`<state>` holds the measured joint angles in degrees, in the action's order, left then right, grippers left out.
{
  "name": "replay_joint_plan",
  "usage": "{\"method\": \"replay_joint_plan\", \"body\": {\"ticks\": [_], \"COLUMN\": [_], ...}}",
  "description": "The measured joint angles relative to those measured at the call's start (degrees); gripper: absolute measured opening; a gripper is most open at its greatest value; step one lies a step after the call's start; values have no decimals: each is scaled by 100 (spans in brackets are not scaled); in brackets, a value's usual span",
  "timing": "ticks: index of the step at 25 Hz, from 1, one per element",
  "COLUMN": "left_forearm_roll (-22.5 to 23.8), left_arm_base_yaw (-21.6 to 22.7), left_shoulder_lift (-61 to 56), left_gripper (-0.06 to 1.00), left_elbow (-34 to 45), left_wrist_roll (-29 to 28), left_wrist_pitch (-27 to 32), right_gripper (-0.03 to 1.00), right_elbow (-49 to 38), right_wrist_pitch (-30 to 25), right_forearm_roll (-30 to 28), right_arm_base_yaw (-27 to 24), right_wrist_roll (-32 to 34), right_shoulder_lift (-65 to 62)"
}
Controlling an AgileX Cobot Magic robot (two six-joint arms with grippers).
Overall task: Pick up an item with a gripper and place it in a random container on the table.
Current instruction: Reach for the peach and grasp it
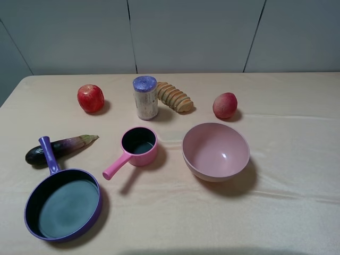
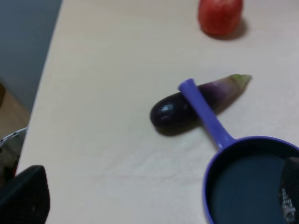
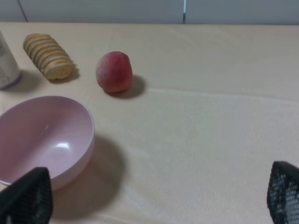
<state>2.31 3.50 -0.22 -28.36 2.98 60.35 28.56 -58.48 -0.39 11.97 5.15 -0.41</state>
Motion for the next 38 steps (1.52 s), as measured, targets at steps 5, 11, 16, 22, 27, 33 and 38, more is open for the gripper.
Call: {"method": "replay_joint_plan", "body": {"ticks": [5, 11, 16, 22, 27, 33, 38], "left_forearm_roll": [-413, -807, -1160, -1555, -1801, -2054, -1952], "left_arm_base_yaw": [0, 0, 0, 0, 0, -53, -702], "left_shoulder_lift": [79, 960, 1928, 3078, 4078, 5165, 5904], "left_gripper": [99, 99, 99, 98, 97, 95, 95], "left_elbow": [-14, -364, -822, -1519, -2232, -3274, -4086], "left_wrist_roll": [435, 574, 756, 978, 1021, 1021, 728], "left_wrist_pitch": [0, -116, -136, -147, -160, -97, -43], "right_gripper": [69, 69, 69, 69, 69, 69, 69], "right_elbow": [0, 0, 0, 0, 0, 0, 0], "right_wrist_pitch": [0, 0, 0, 0, 0, 0, 0], "right_forearm_roll": [0, 0, 0, 0, 1, 1, 1], "right_arm_base_yaw": [0, 0, 0, 0, 0, 0, 0], "right_wrist_roll": [0, 0, 0, 0, 0, 0, 0], "right_shoulder_lift": [0, 0, 0, 0, 0, 0, 0]}}
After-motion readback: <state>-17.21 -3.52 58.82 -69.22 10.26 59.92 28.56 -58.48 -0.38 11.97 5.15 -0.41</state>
